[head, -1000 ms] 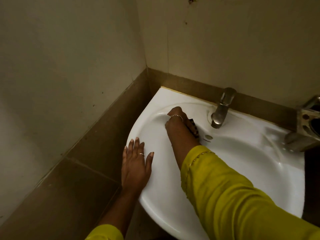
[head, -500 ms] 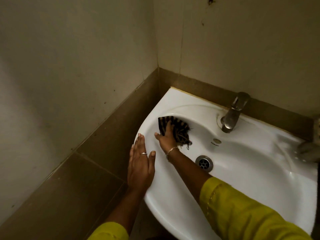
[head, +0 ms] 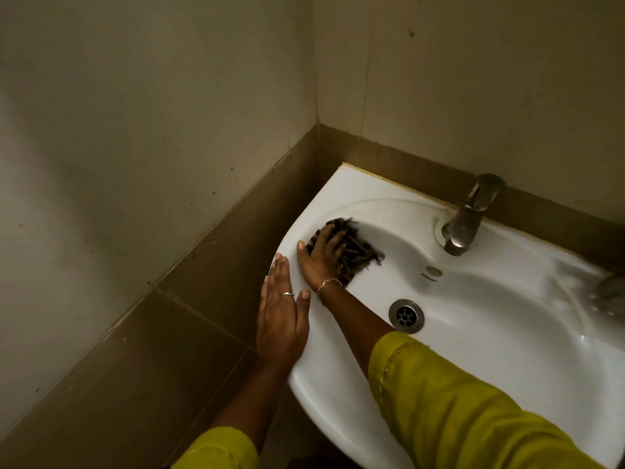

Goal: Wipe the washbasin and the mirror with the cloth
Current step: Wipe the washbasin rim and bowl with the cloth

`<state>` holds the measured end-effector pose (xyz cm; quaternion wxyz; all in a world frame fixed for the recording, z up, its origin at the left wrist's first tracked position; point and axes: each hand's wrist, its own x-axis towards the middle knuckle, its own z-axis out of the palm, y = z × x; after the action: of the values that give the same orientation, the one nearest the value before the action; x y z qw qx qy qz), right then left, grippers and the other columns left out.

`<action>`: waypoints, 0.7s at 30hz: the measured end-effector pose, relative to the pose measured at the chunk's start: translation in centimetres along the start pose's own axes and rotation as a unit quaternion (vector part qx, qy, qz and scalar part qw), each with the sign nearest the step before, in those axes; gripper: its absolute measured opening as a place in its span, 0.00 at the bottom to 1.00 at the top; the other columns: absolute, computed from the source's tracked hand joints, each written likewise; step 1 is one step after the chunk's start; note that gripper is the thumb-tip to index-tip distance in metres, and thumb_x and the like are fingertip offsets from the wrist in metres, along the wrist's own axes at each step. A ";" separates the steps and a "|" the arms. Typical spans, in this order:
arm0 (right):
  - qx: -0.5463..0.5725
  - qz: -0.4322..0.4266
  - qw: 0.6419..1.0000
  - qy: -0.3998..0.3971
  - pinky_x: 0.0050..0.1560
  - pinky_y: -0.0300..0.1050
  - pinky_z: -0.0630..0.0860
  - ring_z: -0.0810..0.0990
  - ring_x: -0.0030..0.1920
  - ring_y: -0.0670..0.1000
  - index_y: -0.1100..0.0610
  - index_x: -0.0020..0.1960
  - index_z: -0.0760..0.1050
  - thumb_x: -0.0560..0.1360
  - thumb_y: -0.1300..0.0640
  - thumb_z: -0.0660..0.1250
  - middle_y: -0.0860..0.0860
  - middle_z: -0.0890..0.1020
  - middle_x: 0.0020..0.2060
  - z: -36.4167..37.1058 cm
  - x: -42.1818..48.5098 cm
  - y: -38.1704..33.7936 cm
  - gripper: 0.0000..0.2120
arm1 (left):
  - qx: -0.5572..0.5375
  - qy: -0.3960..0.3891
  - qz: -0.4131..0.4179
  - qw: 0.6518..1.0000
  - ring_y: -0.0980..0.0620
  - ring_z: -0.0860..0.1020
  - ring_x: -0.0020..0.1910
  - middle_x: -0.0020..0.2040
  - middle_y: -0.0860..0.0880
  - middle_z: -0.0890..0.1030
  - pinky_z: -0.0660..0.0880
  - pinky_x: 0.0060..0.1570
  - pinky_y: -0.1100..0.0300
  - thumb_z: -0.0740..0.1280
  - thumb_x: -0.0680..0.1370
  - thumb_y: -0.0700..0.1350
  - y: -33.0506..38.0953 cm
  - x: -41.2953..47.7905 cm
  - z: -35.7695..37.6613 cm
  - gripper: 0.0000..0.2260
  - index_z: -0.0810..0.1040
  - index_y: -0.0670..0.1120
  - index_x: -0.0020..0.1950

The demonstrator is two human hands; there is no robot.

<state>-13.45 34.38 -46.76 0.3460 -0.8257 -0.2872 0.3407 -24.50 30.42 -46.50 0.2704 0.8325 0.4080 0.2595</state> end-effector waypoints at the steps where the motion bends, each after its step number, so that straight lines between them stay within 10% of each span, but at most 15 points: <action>1: -0.025 -0.028 0.999 -0.018 0.73 0.61 0.45 0.35 0.74 0.59 0.55 0.75 0.34 0.80 0.46 0.51 0.56 0.34 0.74 0.1 -0.3 0.7 0.33 | -0.002 0.002 0.001 1.000 0.58 0.50 0.72 0.73 0.54 0.50 0.46 0.71 0.61 0.38 0.74 0.68 0.0 0.0 0.0 0.31 0.46 0.51 0.72; 6: -0.001 -0.165 0.982 -0.093 0.74 0.57 0.43 0.39 0.75 0.57 0.53 0.76 0.44 0.81 0.55 0.52 0.53 0.42 0.76 -0.7 -2.1 4.2 0.26 | 0.004 0.002 0.003 1.000 0.59 0.50 0.72 0.73 0.54 0.50 0.44 0.71 0.64 0.40 0.75 0.66 0.1 0.0 0.0 0.30 0.45 0.51 0.72; 9: 0.071 -0.138 0.987 0.031 0.73 0.47 0.44 0.43 0.76 0.56 0.57 0.75 0.47 0.81 0.59 0.54 0.55 0.46 0.76 -0.8 -2.2 4.4 0.26 | 0.017 0.000 0.001 1.000 0.57 0.51 0.73 0.73 0.54 0.50 0.44 0.71 0.64 0.44 0.76 0.60 0.1 0.1 0.0 0.26 0.45 0.51 0.71; 14: 0.014 -0.006 1.000 -0.014 0.72 0.63 0.43 0.35 0.74 0.62 0.51 0.75 0.38 0.81 0.49 0.50 0.56 0.35 0.75 0.2 -0.8 2.0 0.29 | 0.016 0.004 0.008 1.000 0.56 0.51 0.73 0.73 0.53 0.50 0.42 0.69 0.69 0.40 0.75 0.66 -0.1 0.0 0.1 0.30 0.46 0.50 0.72; 21: -0.124 -0.083 0.985 -0.084 0.70 0.68 0.45 0.37 0.74 0.64 0.47 0.75 0.37 0.77 0.39 0.47 0.54 0.35 0.75 1.0 -2.2 3.5 0.32 | 0.001 0.013 0.007 1.000 0.57 0.52 0.73 0.73 0.53 0.52 0.45 0.71 0.67 0.45 0.77 0.57 -0.3 0.1 0.3 0.25 0.48 0.50 0.72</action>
<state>-14.72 31.15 -49.21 0.2426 -0.8039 -0.4225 0.3413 -24.40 30.57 -46.85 0.2625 0.8323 0.4058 0.2714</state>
